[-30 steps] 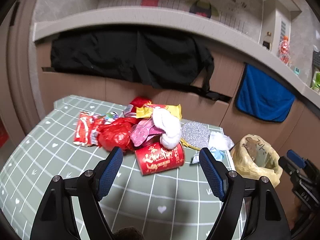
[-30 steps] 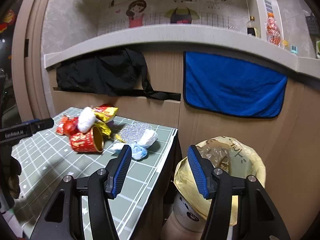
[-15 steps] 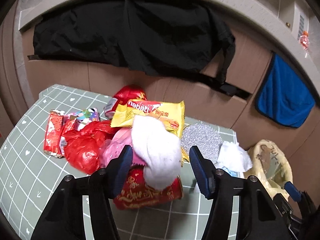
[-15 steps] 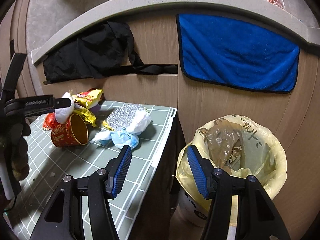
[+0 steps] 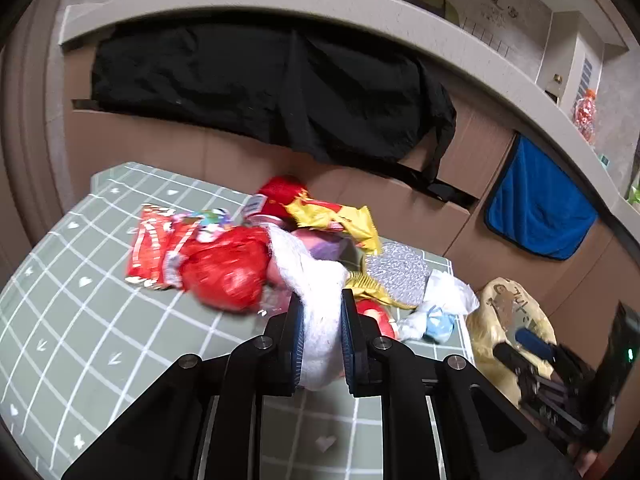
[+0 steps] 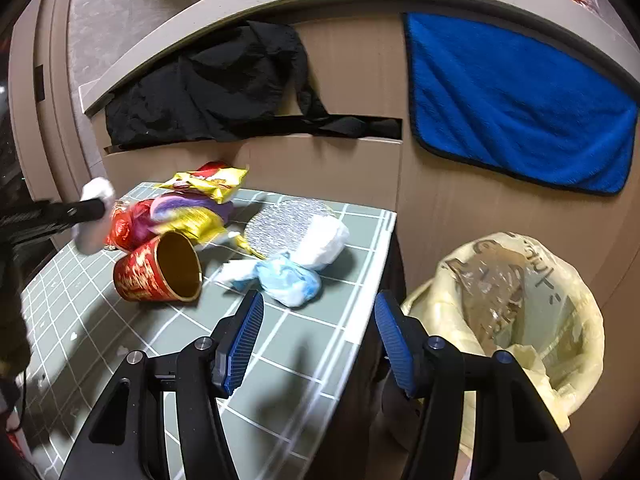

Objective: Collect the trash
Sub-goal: 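Grasp the white cloth with the left tool while the right tool approaches the red paper cup, then grasp the red paper cup with the right tool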

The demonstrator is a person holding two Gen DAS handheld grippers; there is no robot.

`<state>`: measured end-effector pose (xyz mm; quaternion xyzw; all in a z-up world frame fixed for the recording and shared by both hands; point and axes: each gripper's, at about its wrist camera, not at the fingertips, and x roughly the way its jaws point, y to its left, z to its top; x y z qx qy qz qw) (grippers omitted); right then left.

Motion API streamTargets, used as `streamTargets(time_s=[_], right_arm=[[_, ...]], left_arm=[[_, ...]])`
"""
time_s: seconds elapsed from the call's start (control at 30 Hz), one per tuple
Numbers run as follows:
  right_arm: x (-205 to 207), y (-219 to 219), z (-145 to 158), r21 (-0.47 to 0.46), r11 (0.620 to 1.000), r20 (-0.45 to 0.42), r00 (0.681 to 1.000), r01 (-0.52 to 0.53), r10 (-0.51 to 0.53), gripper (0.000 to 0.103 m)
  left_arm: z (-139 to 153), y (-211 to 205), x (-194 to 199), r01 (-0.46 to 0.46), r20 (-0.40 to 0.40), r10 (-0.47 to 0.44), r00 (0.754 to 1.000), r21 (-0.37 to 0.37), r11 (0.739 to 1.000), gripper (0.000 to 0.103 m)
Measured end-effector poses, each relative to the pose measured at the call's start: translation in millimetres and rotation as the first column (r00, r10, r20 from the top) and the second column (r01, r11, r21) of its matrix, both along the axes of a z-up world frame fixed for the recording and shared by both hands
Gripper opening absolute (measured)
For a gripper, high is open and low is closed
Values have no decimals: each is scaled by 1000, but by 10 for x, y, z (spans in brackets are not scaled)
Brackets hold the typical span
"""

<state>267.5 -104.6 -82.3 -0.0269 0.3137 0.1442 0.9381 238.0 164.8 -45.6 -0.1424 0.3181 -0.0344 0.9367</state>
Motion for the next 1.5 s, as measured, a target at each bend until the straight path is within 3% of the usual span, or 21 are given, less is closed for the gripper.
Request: streamTargets(time_s=[0.27,0.47,0.7,0.83,0.97,1.03,1.07,1.3,1.5], right_arm=[[64,396,50,7,993,-33,992,-119,119,55],[71,862,86,37,960,-62,958,-276,278,55],[140,1157,-62,54,940,-152,928,-337,341,53],[178,1234,-166,137,906,-205,883,-401,422,43],[205,1334,-254,211,863,-244,830,-460,502,24],[197,1345,-261,238,853,-248,820,-465,516,14],[167,1345,-238,212,860,-235,830,-464,506,6],[-90,1035,140,132,888,-84,888,-439,452,5],[-180,534,607,99,919,42,924,-381,379,5]], left_arm=[[-83,457,-330,-76,15,76,997,-43,996,17],[-173,723,-472,-106,6,107,994,-70,992,17],[-246,890,-629,-107,4,108,994,-89,990,17],[-283,898,-642,-102,-4,102,995,-101,990,17],[-255,878,-660,-100,-2,100,995,-103,990,17],[-224,850,-671,-96,1,97,995,-94,991,17],[-206,826,-672,-92,2,93,996,-88,992,17],[-26,485,-633,-36,28,37,999,-50,998,17],[365,-88,-489,56,119,-58,991,15,998,17]])
